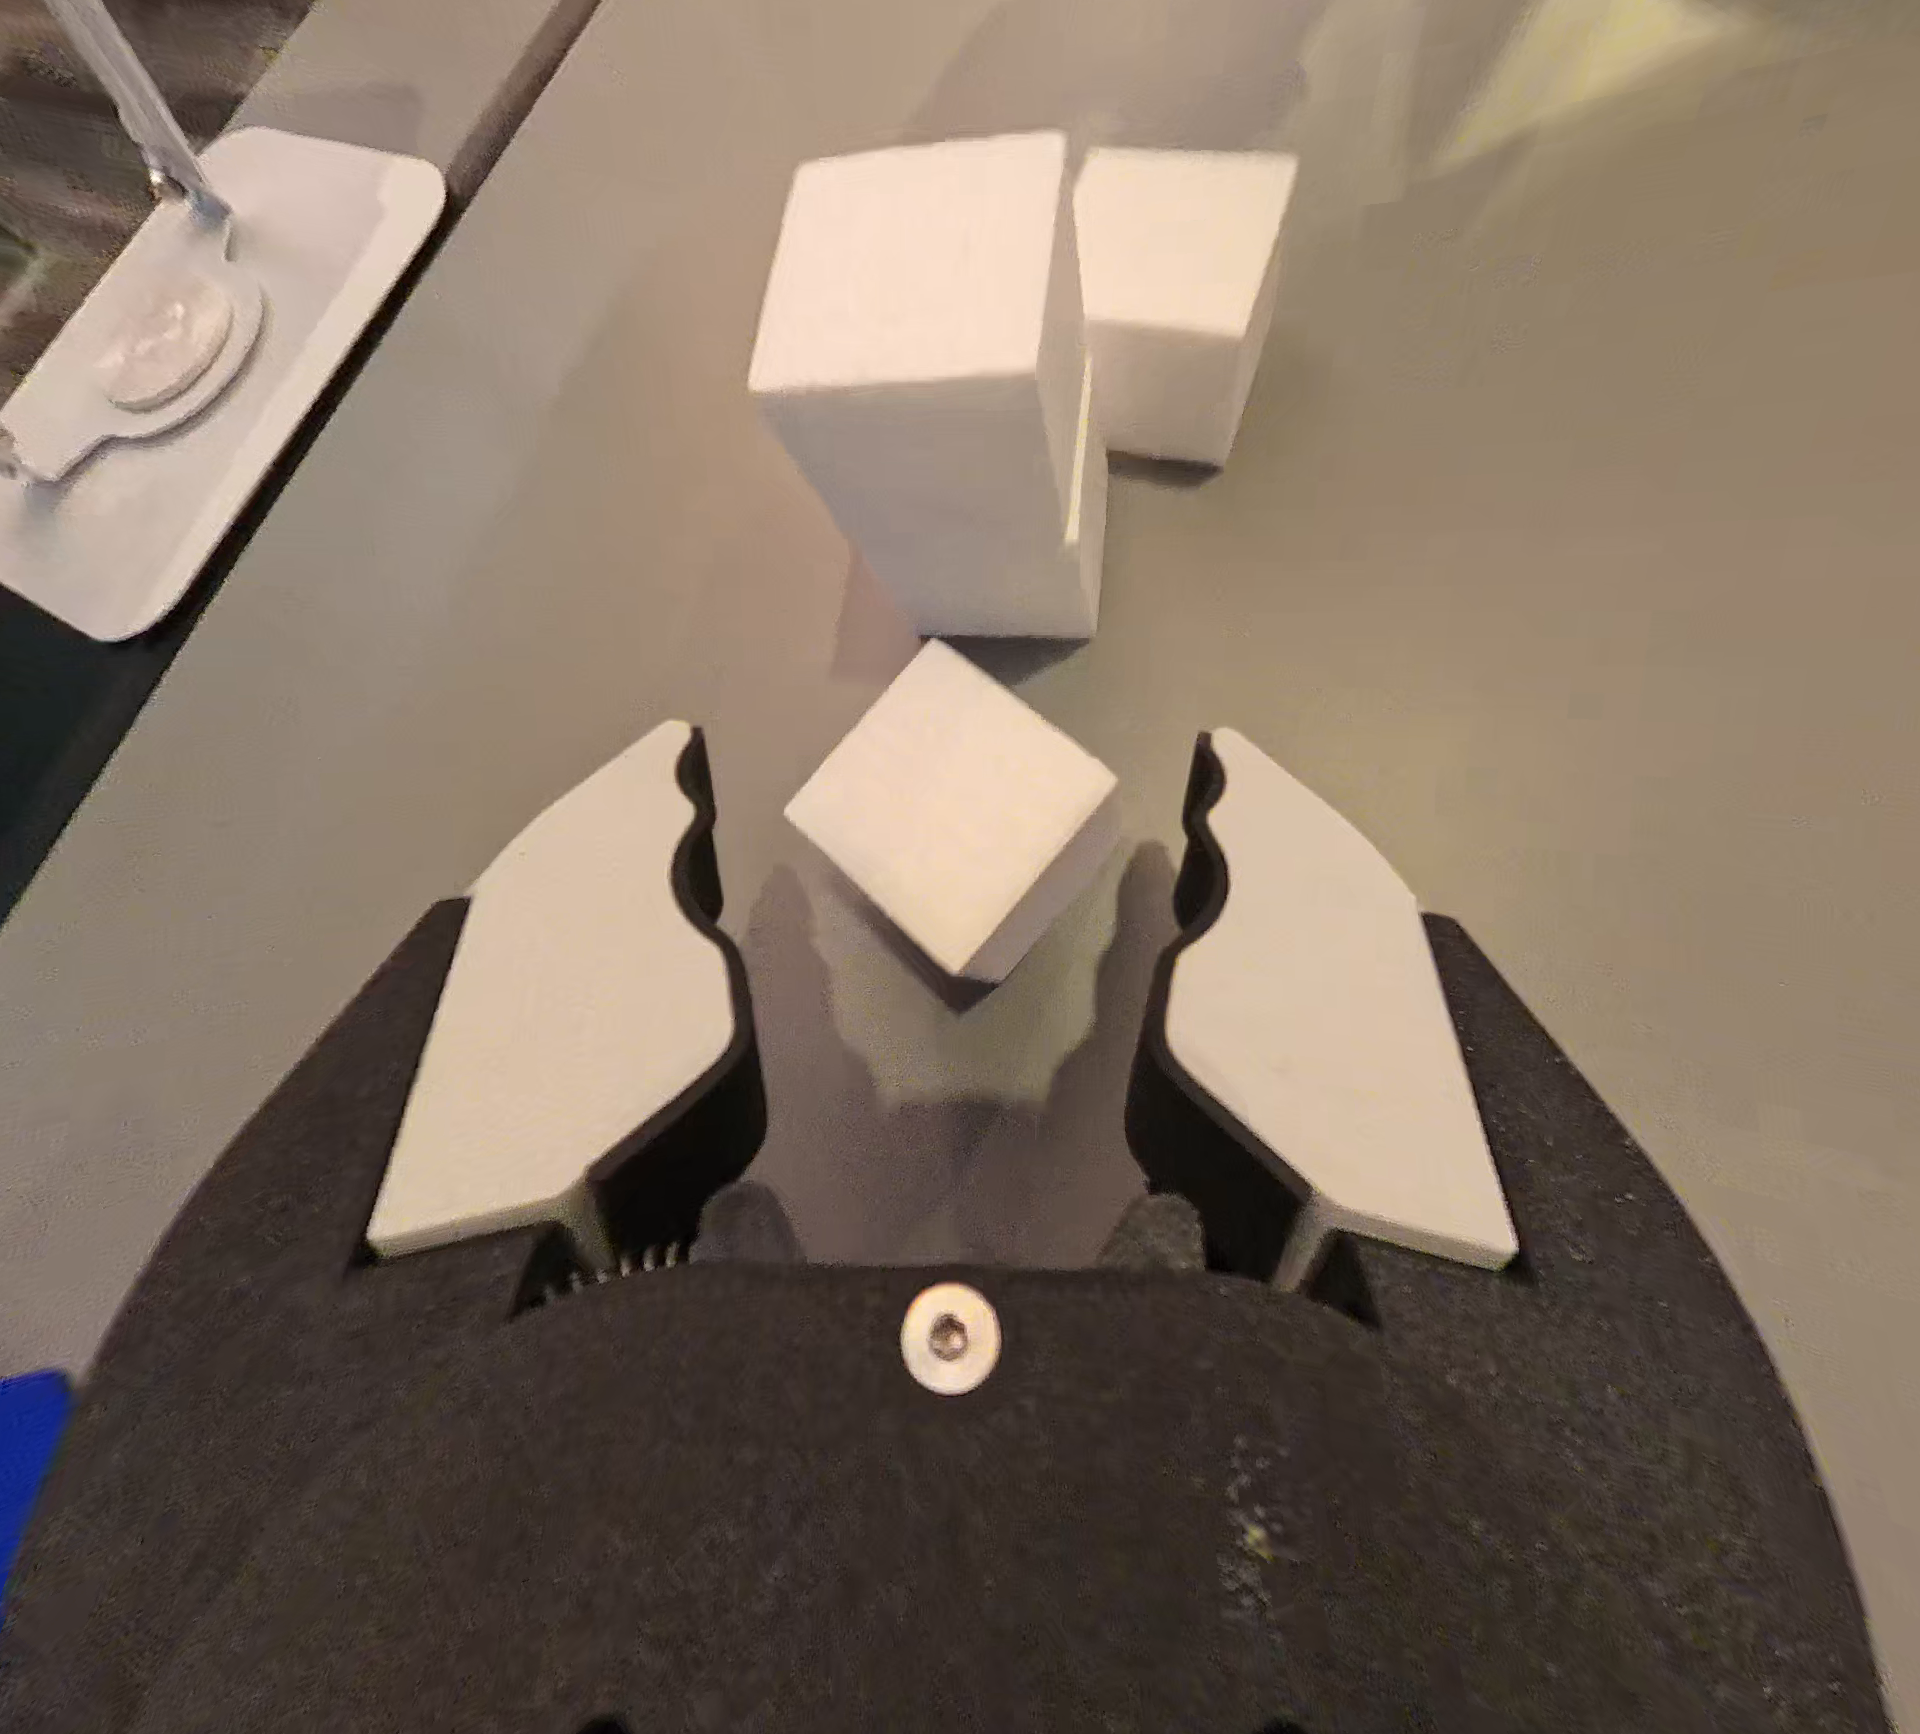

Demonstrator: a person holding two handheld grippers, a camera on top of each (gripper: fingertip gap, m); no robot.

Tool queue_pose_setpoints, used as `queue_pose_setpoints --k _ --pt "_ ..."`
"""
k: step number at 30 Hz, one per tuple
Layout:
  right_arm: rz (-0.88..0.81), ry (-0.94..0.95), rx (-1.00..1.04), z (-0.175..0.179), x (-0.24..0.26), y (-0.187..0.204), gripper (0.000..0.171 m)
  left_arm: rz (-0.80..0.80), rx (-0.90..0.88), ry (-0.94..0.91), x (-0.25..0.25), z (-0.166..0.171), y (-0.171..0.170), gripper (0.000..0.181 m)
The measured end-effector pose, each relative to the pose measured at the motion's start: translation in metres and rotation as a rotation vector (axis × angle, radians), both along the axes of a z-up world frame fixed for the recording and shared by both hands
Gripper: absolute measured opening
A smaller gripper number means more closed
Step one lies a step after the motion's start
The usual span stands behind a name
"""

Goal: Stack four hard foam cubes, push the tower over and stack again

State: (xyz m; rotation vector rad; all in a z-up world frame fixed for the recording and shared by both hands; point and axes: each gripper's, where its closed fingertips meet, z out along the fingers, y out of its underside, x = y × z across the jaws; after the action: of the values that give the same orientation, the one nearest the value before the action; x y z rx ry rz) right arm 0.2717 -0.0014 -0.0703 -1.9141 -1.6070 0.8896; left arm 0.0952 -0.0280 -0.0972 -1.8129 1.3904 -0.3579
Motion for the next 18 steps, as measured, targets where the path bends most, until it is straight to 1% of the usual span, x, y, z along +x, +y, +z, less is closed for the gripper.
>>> queue_pose_setpoints --k 1,3,5,9,12,14,17,18 --pt "0.001 0.012 -0.039 -0.004 -0.002 0.0 0.055 -0.03 0.029 0.013 -0.004 -0.001 0.001 0.084" --pt "0.01 0.046 -0.115 -0.009 -0.004 -0.001 0.057 -0.05 0.091 0.017 -0.01 -0.003 0.01 0.086" --pt "0.037 0.078 -0.153 -0.011 -0.006 -0.006 0.058 -0.105 0.049 0.024 -0.008 -0.014 0.009 0.08" --pt "0.082 0.111 -0.127 -0.016 -0.009 -0.009 0.062 -0.171 -0.003 0.078 -0.001 -0.034 0.01 0.08" --pt "0.106 0.108 -0.149 -0.022 -0.016 -0.013 0.069 -0.181 -0.039 0.083 0.0 -0.045 0.01 0.074" --pt "0.128 0.067 -0.14 -0.028 -0.022 -0.017 0.072 -0.163 -0.04 0.055 0.0 -0.046 0.012 0.074" --pt "0.171 -0.016 -0.093 -0.041 -0.031 -0.025 0.082 -0.113 -0.033 0.025 -0.005 -0.045 0.019 0.073" --pt "0.182 -0.041 -0.073 -0.045 -0.033 -0.027 0.082 -0.091 -0.019 0.016 -0.008 -0.043 0.022 0.073"
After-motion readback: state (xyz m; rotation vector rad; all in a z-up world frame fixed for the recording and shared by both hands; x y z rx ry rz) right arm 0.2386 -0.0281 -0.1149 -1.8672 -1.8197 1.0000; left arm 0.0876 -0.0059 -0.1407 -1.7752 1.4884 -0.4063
